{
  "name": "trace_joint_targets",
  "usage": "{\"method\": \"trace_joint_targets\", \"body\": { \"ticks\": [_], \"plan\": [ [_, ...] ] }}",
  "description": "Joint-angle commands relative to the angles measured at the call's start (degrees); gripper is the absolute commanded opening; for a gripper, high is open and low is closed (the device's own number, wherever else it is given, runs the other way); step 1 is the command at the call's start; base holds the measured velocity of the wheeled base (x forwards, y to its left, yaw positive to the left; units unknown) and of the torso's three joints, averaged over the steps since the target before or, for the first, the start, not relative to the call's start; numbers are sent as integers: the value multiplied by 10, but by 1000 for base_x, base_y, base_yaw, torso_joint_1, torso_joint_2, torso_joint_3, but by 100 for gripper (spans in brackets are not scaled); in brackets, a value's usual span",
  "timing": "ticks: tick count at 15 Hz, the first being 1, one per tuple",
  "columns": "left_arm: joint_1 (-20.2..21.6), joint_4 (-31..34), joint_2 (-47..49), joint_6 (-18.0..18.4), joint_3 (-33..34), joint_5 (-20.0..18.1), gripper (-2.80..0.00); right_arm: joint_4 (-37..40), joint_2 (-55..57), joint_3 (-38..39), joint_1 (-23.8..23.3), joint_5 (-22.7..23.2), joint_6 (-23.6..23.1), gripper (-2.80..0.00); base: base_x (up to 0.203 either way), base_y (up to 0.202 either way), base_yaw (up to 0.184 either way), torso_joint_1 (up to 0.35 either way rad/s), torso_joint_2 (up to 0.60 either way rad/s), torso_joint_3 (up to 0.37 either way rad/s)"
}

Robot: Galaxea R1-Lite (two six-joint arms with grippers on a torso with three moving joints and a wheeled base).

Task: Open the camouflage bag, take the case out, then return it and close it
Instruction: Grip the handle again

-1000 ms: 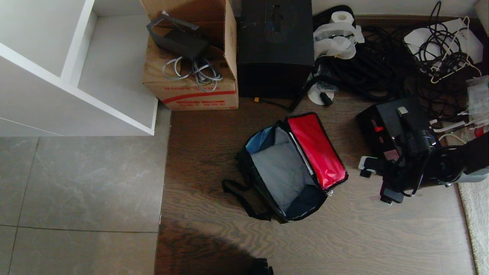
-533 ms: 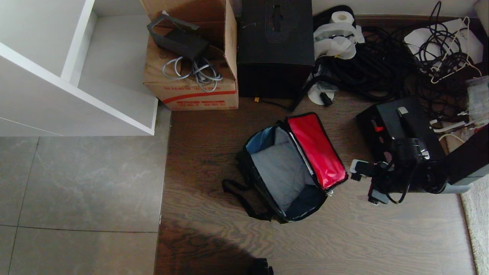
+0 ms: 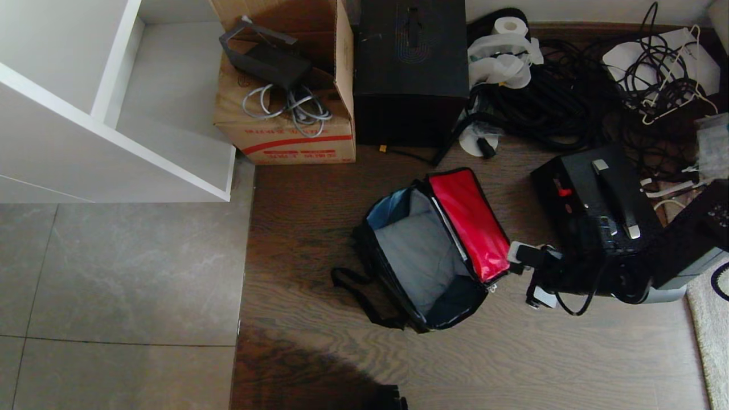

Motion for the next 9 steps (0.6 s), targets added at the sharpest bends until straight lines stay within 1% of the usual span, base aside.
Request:
{"method": "trace_joint_targets", "body": {
  "ticks": [1, 2, 3, 6, 9],
  "plan": [
    [0, 0, 0, -1, 5, 0, -280, -46, 21, 15, 1, 17, -22, 0, 0, 0, 0, 0, 0, 0],
    [0, 0, 0, 0, 5, 0, -280, -73, 33, 20, -5, 18, -59, 0, 0, 0, 0, 0, 0, 0],
    [0, 0, 0, -1, 5, 0, -280, -91, 44, 22, -8, 18, -81, 0, 0, 0, 0, 0, 0, 0],
    [0, 0, 0, -1, 5, 0, -280, -96, 48, 17, -7, 17, -81, 0, 0, 0, 0, 0, 0, 0],
    [0, 0, 0, 0, 5, 0, -280, -113, 78, -3, -3, 16, -77, 0, 0, 0, 0, 0, 0, 0]
  ]
}}
